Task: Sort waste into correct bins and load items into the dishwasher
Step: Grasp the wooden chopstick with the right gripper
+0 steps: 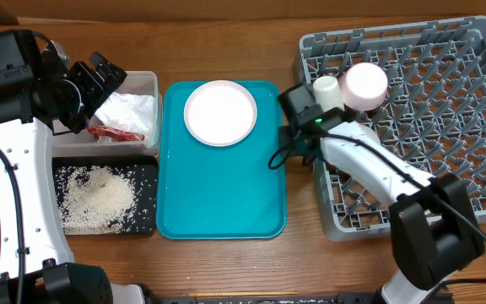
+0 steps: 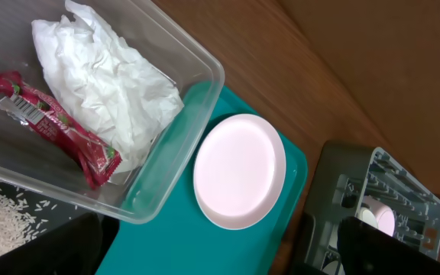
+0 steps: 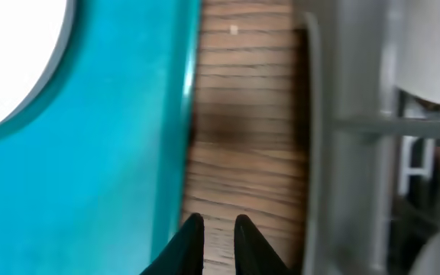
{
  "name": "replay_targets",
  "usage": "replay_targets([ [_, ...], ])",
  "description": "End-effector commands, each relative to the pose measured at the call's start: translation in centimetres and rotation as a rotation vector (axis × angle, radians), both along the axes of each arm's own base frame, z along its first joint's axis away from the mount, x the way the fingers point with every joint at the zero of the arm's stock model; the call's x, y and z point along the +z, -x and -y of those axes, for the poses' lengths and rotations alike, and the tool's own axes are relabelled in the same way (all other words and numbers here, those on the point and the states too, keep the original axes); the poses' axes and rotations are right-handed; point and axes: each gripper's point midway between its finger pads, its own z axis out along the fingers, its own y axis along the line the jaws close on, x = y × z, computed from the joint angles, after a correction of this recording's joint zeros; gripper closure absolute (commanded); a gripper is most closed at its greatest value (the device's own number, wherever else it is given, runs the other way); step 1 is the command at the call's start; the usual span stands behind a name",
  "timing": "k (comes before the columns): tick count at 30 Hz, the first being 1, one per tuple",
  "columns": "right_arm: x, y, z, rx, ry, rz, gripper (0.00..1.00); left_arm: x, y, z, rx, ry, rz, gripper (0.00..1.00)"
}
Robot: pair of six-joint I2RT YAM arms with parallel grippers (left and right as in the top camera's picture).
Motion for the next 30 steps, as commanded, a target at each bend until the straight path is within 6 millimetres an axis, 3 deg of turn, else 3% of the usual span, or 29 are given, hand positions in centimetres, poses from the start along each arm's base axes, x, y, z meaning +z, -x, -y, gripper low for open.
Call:
replay_targets([
  [1, -1.4, 0.2, 0.2, -0.032, 0.085, 0.014, 0.84, 1.2, 0.0, -0.1, 0.009, -0.007, 0.029, 0.0],
  [11, -3.7, 0.4, 0.1, -0.062, 0.141, 0.004, 0.86, 1.2, 0.0, -0.1, 0.009, -0.007, 0.029, 0.0],
  [14, -4.1, 1.1, -1.4, -0.032, 0.07, -0.039, 0.86, 1.2, 0.0, -0.1, 0.009, -0.007, 0.029, 0.0],
  [18, -4.2, 1.9, -3.2, 0.004, 0.009, -0.071, 0.86, 1.2, 0.0, -0.1, 0.009, -0.007, 0.029, 0.0],
  [30, -3.7, 2.2, -4.1, 0.001, 0.0, -0.069, 0.85, 1.2, 0.0, -0.1, 0.009, -0.007, 0.029, 0.0],
])
